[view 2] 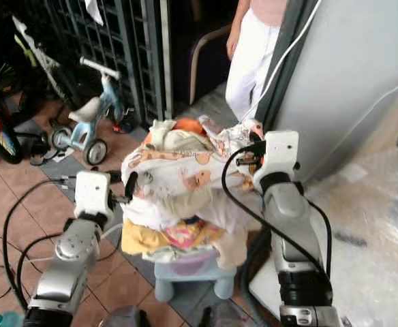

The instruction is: Clothes washing

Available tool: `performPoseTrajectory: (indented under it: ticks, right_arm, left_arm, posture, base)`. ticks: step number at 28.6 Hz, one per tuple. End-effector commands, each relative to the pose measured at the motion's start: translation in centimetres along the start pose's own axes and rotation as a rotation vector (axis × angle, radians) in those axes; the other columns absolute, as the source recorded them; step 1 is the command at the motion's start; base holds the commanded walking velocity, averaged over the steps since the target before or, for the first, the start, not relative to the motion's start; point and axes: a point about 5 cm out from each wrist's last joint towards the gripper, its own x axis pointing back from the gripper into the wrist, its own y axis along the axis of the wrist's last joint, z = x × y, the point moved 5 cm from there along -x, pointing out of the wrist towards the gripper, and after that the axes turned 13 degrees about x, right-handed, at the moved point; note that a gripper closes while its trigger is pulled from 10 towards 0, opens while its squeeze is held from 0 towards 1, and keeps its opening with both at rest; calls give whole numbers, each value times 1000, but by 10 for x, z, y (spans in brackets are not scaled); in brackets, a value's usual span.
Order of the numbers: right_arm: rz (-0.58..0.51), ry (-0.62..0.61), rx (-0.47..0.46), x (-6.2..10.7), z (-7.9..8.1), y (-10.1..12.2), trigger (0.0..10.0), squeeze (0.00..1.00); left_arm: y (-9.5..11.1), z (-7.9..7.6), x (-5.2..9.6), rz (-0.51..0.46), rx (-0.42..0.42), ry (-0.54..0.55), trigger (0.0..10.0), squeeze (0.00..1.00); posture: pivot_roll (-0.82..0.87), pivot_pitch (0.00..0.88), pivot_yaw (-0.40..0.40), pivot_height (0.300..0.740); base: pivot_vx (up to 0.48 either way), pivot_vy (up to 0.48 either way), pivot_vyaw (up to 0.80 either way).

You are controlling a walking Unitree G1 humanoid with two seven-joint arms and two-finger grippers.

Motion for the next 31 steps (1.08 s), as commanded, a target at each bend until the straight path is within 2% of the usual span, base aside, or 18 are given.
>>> performPoseTrajectory:
  ticks: [1, 15, 20, 23, 28, 31]
  right_arm:
    - [16, -21, 10, 3, -7, -5, 10000, 0]
    - [-8, -16, 16, 1, -8, 0, 10000, 0]
    - [-23, -14, 26, 0, -8, 3, 10000, 0]
    - [-74, -24, 42, 0, -11, 14, 10000, 0]
    - [-142, -18, 128, 0, -10, 29, 10000, 0]
    - [-154, -12, 142, 0, -7, 31, 10000, 0]
  left_arm:
    - [-2, -7, 1, 10, 3, -23, 10000, 0]
    - [-2, -8, 2, 11, 21, -30, 10000, 0]
    - [-1, -9, 1, 10, 25, -38, 10000, 0]
    - [0, -9, 1, 5, 29, -39, 10000, 0]
    - [7, -7, 2, -26, 49, -49, 10000, 0]
    - [9, -7, 1, -32, 58, -54, 10000, 0]
  posture:
    - [15, 0, -11, 740]
    - [12, 0, -13, 740]
    - [9, 0, -12, 740]
    - [10, 0, -11, 740]
    - [10, 0, -4, 740]
    - [10, 0, -4, 740]
  base:
    - [0, 0, -800]
    - [0, 0, -769]
    - [0, 0, 0]
    - [0, 0, 0]
    - [0, 0, 0]
    - [0, 0, 0]
